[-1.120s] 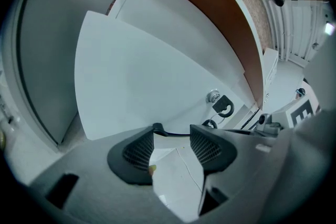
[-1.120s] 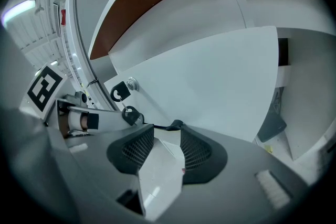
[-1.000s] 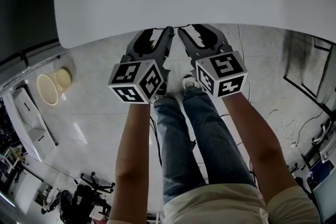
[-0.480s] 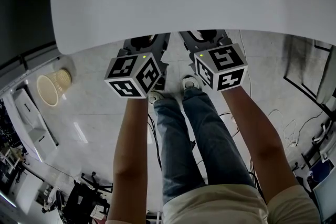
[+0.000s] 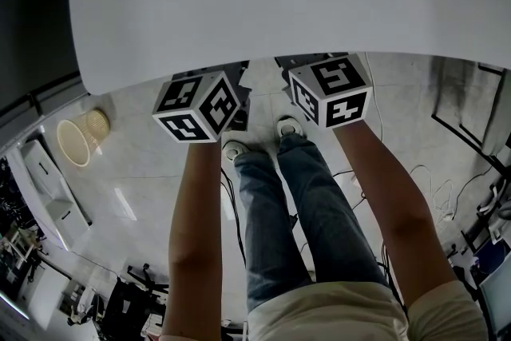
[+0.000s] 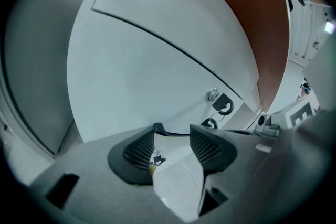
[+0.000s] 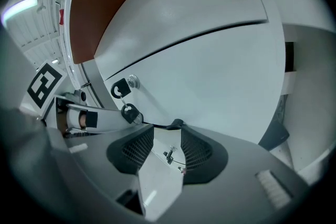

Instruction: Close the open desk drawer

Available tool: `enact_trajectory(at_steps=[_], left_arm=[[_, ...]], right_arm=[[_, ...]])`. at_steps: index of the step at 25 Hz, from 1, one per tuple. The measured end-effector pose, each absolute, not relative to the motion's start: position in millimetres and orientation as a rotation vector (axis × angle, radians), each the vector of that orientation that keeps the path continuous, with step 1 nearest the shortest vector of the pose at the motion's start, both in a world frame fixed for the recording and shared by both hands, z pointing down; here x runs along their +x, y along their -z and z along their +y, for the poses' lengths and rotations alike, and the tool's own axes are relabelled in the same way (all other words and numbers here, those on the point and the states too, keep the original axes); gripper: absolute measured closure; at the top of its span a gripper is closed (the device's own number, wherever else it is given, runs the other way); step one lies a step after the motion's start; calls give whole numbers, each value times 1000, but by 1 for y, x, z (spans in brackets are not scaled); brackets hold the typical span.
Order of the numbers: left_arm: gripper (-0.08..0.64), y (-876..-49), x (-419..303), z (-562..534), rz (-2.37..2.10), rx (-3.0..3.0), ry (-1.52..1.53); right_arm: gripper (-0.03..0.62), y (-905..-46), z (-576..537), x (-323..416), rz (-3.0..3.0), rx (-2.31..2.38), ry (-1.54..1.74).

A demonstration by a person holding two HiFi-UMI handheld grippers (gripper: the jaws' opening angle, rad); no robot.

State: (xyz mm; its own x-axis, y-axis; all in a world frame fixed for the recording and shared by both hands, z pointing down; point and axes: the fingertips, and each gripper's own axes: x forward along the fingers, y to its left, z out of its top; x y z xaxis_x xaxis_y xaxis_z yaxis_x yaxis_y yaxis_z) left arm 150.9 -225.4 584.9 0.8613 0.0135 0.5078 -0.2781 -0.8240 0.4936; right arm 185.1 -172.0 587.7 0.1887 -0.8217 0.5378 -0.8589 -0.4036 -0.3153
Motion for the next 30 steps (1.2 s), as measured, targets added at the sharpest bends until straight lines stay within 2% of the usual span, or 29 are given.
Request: enact_trajectory(at_steps=[20, 26, 30], left_arm=[[349, -582, 157, -228, -206, 2463, -639], [382, -581, 144, -230, -258, 2466, -618], [476, -576, 134, -229, -309, 2440, -572]], right_arm=[[425, -586, -173, 192, -1658, 2369, -991], [462, -584, -165, 190, -1617, 2407, -988], [475, -587, -153, 188, -1598, 2419, -995]])
